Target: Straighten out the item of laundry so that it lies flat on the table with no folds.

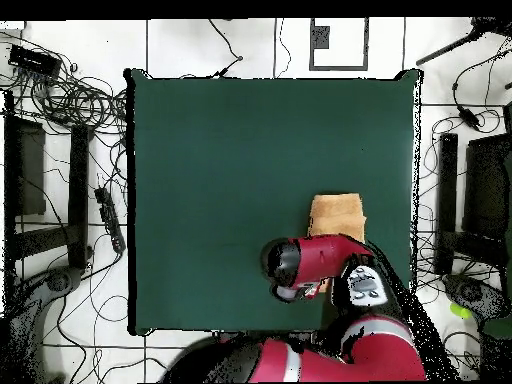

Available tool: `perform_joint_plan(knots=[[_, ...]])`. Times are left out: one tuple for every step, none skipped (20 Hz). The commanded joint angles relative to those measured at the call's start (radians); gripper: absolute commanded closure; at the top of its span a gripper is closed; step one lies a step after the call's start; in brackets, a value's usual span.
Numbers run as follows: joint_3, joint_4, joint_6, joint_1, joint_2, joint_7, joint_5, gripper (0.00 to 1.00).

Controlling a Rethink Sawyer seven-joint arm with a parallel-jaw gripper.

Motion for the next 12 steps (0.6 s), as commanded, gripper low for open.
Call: perform_joint_plan(knots=[[-0.043,-0.134,0.103,0.104,0.233,0.078,-0.095,0.0],[-0.05,-0.14,0.104,0.111,0.24,0.083,-0.096,0.0],[-0.06,-0.163,0.115,0.12,0.256,0.087,-0.1,0.0],[-0.075,-0.172,0.109,0.134,0.268,0.105,-0.102,0.0],[-0.088,-0.195,0.104,0.142,0.289,0.125,-0.102,0.0],[-0.1,-0.211,0.092,0.155,0.307,0.149,-0.106,0.0],[-0.113,-0.226,0.091,0.167,0.32,0.167,-0.108,0.0],[-0.126,-0.242,0.089,0.179,0.333,0.186,-0.11,0.0],[-0.139,-0.257,0.087,0.191,0.346,0.204,-0.112,0.0],[-0.153,-0.273,0.085,0.203,0.359,0.222,-0.115,0.0],[-0.166,-0.288,0.083,0.215,0.372,0.241,-0.117,1.0],[-0.166,-0.292,0.077,0.217,0.375,0.221,-0.128,1.0]])
